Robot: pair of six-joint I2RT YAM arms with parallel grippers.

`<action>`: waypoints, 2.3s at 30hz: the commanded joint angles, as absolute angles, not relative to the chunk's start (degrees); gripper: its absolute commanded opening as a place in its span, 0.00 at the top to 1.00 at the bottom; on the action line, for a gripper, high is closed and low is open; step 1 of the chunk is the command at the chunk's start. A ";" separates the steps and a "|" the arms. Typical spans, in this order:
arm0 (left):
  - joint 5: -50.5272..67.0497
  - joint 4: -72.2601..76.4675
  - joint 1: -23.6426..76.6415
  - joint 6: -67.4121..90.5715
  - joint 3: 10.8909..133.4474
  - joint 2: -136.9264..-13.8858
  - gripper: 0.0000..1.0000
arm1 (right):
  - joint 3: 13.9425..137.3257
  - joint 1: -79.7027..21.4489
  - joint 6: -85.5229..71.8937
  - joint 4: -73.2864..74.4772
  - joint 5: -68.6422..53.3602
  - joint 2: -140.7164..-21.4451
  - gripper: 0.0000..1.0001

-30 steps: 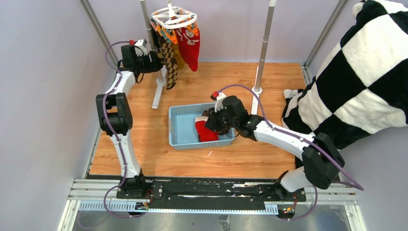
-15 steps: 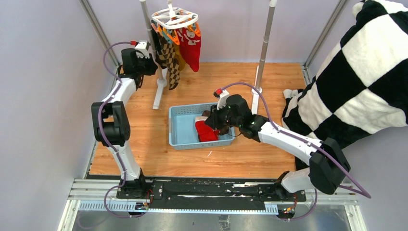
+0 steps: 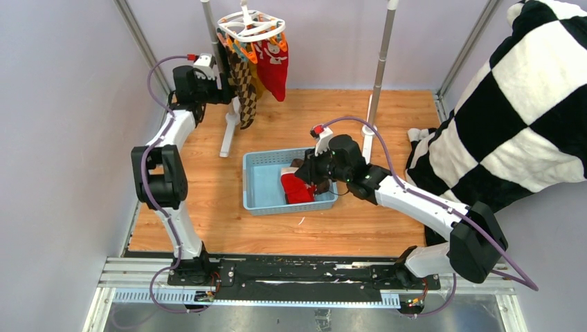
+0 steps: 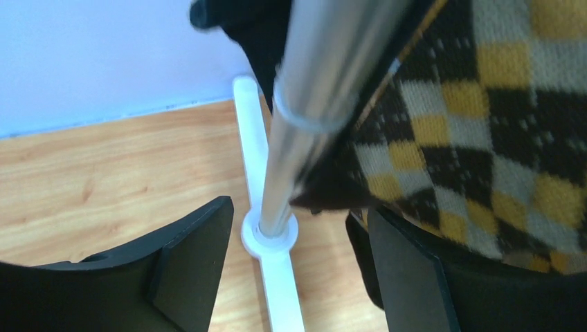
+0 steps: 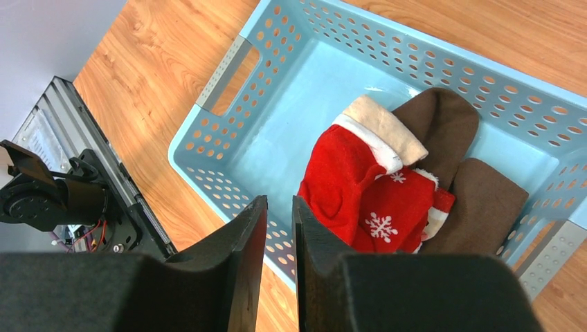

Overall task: Remove the socks clipped to the hanger
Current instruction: Adjust the clothesline at the center of the board.

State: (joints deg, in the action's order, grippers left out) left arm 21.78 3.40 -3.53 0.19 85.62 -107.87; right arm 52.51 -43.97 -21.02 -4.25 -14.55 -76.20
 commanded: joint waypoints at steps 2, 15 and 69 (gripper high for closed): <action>23.09 5.18 -2.93 2.48 94.05 -114.50 0.23 | 51.67 -42.53 -20.82 -3.25 -14.53 -74.71 0.75; 20.65 5.19 -1.06 1.63 100.26 -118.30 0.63 | 51.25 -39.98 -21.17 -3.79 -16.94 -75.50 0.77; 25.22 -39.63 -4.13 -1.68 68.71 -63.05 0.00 | 79.09 -53.61 -0.73 -35.19 4.87 -98.95 0.19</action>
State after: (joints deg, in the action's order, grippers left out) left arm 19.14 -29.82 -3.46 -1.04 68.73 -66.41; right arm 72.75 -52.73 -6.90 -28.10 -2.68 -92.44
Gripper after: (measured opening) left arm 0.994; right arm 0.808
